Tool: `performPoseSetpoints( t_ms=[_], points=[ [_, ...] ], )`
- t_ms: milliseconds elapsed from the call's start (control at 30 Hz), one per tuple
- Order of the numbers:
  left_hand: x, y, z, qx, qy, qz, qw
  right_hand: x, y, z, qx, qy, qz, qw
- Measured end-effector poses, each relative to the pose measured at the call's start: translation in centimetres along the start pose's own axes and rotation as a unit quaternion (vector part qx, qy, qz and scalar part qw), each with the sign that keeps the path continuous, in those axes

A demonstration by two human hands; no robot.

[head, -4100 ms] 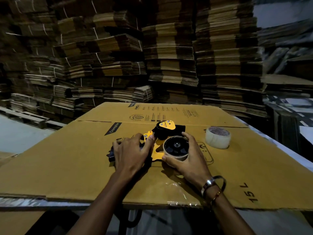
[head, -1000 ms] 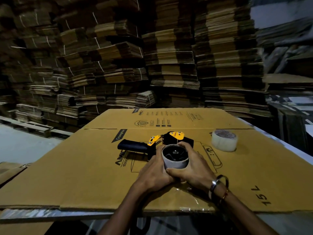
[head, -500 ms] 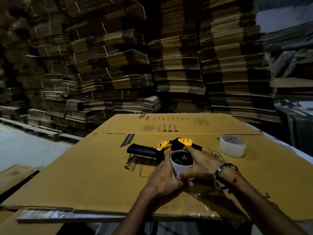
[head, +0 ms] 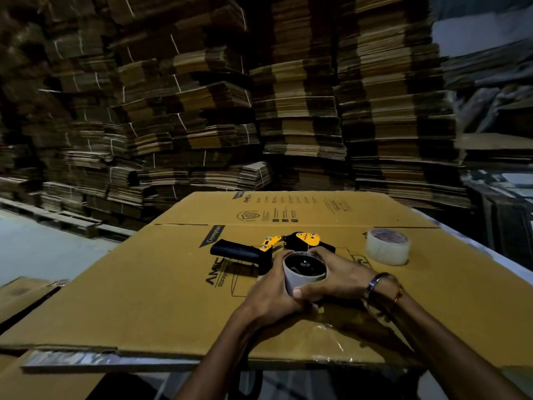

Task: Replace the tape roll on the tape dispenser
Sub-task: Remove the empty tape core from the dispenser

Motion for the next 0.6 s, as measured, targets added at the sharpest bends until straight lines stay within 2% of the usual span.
performPoseSetpoints(
  t_ms=[233,433,600],
  points=[
    [0.2,0.0,0.0,-0.007,-0.003,-0.003,1.0,0.0,2.4,-1.4,0.07,-0.031,-0.136,0.988],
    [0.1,0.0,0.0,-0.016,-0.006,0.0,1.0,-0.1,2.7,-1.7,0.059,-0.065,-0.173,0.981],
    [0.1,0.0,0.2,-0.01,-0.005,-0.004,1.0,0.1,2.5,-2.0,0.05,-0.069,-0.163,0.983]
  ],
)
Point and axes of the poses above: each hand's wrist, its own x-axis towards the middle knuckle, its own y-axis out of the palm, z = x × y, the point moved 2 cm from there along x, towards the middle knuckle, and after that the axes turned 5 degrees about x, right-handed, at the moved point
